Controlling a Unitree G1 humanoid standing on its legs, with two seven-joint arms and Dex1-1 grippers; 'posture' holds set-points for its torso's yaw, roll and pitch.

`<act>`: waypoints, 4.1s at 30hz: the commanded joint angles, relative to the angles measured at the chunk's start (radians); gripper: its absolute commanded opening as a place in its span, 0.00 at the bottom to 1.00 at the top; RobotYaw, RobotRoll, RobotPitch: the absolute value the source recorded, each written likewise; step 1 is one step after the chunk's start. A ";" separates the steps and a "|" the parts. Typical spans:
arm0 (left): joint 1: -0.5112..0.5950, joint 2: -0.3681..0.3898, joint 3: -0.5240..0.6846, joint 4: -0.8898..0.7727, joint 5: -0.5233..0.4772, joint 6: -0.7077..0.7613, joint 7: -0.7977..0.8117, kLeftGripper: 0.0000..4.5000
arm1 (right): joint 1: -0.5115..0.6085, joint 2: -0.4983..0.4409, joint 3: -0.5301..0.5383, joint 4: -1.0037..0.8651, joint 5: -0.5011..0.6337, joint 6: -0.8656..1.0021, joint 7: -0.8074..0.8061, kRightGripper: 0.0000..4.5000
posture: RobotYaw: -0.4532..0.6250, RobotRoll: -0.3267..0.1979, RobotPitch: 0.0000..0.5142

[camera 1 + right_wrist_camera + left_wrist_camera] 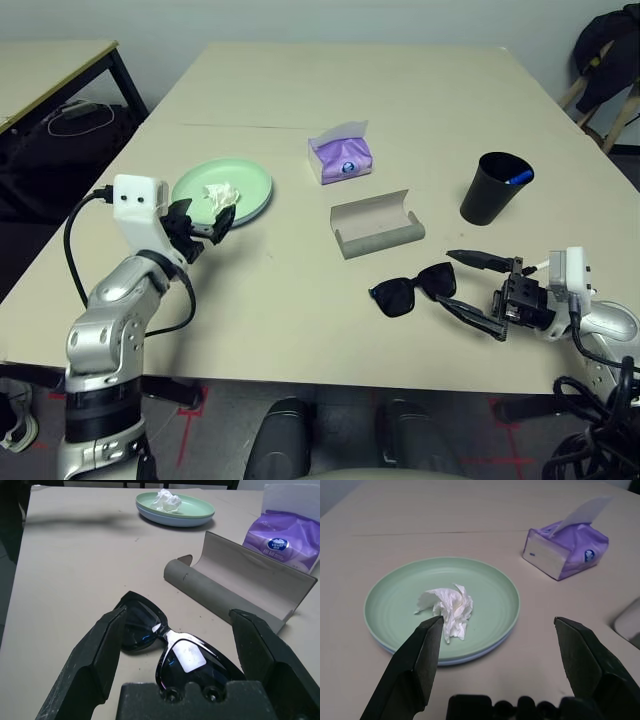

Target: Organize and tidy the items on the table.

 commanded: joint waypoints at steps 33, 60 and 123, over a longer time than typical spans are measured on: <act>0.177 0.190 -0.171 -0.079 -0.013 -0.360 -0.469 0.99 | -0.258 -0.073 0.016 0.010 -0.055 0.210 -0.114 1.00 | 0.52 0.62 0.15; 0.132 0.251 -0.342 -0.012 0.035 -0.502 -0.696 0.99 | -0.386 -0.103 0.091 -0.096 -0.104 0.402 -0.119 1.00 | 0.51 0.62 0.13; 0.074 0.223 -0.375 -0.004 0.024 -0.405 -0.625 0.99 | -0.767 -0.339 0.551 -0.232 -0.394 0.515 0.347 1.00 | 0.51 0.62 0.14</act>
